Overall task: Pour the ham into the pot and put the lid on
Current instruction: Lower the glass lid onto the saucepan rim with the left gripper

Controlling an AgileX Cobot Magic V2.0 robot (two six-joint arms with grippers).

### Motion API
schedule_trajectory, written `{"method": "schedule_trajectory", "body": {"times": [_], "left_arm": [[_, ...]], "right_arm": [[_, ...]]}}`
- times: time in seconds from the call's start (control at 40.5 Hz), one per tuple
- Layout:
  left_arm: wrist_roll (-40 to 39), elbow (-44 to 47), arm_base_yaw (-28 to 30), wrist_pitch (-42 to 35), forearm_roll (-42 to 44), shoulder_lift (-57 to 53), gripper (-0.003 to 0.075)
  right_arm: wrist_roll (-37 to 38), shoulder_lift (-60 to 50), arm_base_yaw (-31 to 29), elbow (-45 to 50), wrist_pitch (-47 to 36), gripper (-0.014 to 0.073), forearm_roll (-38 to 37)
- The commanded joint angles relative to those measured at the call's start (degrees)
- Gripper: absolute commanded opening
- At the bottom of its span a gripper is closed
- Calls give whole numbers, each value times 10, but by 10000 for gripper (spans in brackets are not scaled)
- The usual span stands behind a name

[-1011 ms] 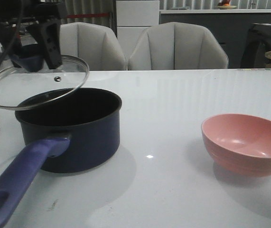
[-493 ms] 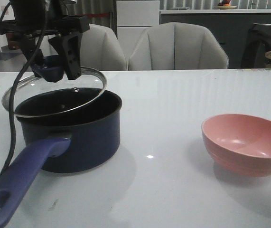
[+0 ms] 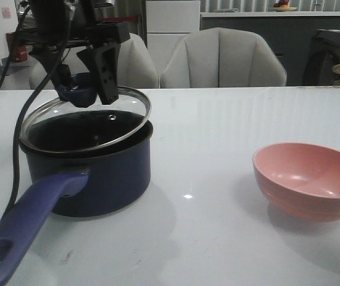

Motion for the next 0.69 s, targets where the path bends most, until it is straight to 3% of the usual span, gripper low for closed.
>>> {"method": "schedule_trajectory", "body": {"times": [0.0, 0.666], "left_arm": [[1, -15, -5, 26, -12, -32, 197], [1, 36, -13, 26, 6, -33, 204]], "right_arm": [[-3, 3, 1, -18, -52, 161, 0], [-3, 3, 1, -18, -52, 161, 0]]}}
